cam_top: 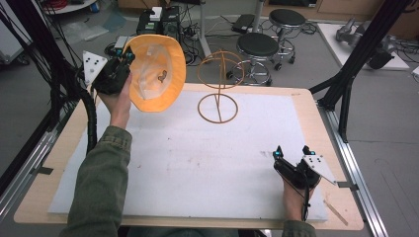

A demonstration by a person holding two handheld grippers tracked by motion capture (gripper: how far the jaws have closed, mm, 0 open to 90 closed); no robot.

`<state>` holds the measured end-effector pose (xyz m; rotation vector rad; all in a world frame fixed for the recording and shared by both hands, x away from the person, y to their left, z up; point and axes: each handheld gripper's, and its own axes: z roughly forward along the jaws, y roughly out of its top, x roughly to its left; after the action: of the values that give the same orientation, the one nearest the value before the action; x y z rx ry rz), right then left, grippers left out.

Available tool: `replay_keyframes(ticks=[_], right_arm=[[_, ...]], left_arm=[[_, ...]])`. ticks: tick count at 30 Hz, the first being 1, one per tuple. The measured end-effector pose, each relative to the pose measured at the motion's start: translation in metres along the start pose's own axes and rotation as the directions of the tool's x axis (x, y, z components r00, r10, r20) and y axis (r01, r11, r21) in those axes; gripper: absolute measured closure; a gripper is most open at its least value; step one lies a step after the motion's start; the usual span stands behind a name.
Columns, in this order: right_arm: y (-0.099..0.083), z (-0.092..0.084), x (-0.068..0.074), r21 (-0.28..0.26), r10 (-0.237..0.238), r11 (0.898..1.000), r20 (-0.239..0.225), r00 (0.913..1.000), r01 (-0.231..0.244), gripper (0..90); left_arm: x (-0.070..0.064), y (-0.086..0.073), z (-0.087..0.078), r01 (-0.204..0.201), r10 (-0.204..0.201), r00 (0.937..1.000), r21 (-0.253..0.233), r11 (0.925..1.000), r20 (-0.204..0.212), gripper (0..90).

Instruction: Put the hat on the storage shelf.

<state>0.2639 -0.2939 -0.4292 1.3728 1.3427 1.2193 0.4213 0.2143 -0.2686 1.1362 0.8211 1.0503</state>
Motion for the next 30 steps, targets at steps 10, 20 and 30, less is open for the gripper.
replay_keyframes(ticks=[10,20,30], right_arm=[[0.001,-0.003,-0.003,-0.011,0.007,1.000,0.009,0.9999,-0.007,9.0],[-0.001,-0.006,-0.009,-0.037,0.030,0.999,0.029,0.9991,-0.029,9.1],[-0.003,-0.007,-0.010,-0.041,0.034,0.999,0.026,0.9991,-0.033,9.1]], left_arm=[[-0.008,0.012,0.017,-0.035,0.034,0.9994,-0.025,0.9991,-0.001,87.0],[-0.023,0.032,0.037,-0.069,0.069,0.9976,-0.047,0.9965,-0.001,87.0],[-0.035,0.045,0.060,-0.062,0.059,0.9955,-0.045,0.9970,-0.074,87.0]])
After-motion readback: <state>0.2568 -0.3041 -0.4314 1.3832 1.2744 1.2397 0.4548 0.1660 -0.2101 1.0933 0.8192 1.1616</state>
